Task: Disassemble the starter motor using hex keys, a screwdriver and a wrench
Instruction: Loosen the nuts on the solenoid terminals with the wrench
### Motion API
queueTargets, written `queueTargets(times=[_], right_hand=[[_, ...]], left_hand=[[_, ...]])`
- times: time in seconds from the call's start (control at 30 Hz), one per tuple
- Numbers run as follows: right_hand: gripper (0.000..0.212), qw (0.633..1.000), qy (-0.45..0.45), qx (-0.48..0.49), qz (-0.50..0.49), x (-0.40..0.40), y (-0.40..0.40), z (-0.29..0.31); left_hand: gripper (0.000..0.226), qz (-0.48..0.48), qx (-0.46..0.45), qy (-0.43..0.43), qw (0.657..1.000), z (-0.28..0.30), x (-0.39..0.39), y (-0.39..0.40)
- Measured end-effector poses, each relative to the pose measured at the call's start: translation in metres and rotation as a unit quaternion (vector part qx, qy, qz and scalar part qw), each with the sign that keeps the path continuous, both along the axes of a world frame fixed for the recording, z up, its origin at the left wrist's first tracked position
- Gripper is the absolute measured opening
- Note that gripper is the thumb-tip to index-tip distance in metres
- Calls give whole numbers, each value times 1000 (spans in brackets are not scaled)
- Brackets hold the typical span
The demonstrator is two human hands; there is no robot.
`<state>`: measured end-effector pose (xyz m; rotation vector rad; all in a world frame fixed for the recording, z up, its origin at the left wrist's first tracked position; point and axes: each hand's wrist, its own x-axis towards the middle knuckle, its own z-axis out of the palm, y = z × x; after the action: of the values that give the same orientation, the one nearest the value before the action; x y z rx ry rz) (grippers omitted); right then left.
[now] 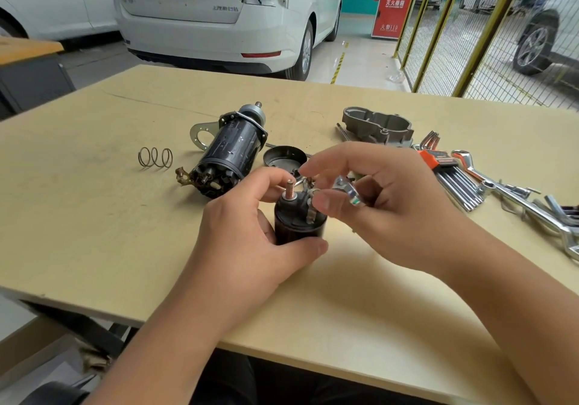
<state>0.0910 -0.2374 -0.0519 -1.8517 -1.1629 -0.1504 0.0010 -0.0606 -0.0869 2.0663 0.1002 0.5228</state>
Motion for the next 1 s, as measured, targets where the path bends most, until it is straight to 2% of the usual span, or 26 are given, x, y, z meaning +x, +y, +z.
queueTargets(times=[0.13, 0.27, 0.5, 0.7, 0.83, 0.93, 1.0], right_hand=[[25, 998, 52, 32, -12, -1, 3, -1], [29, 998, -5, 20, -58, -2, 8, -3], [21, 1000, 11, 21, 6, 0, 0, -3], [19, 1000, 10, 18, 1, 0, 1, -3], [16, 998, -31, 33, -50, 1, 2, -2], [22, 994, -9, 55, -91, 5, 3, -1], [17, 990, -13, 35, -137, 9, 3, -3]], left_hand=[[62, -4, -1, 1, 1000, 0, 0, -1], [60, -6, -2, -3, 1000, 1, 0, -1], [62, -5, -2, -2, 1000, 0, 0, 0], [63, -5, 2, -4, 1000, -1, 0, 1], [62, -8, 8, -3, 1000, -2, 0, 2], [63, -1, 12, -5, 1000, -3, 1, 1], [63, 1, 16, -10, 1000, -3, 1, 1]])
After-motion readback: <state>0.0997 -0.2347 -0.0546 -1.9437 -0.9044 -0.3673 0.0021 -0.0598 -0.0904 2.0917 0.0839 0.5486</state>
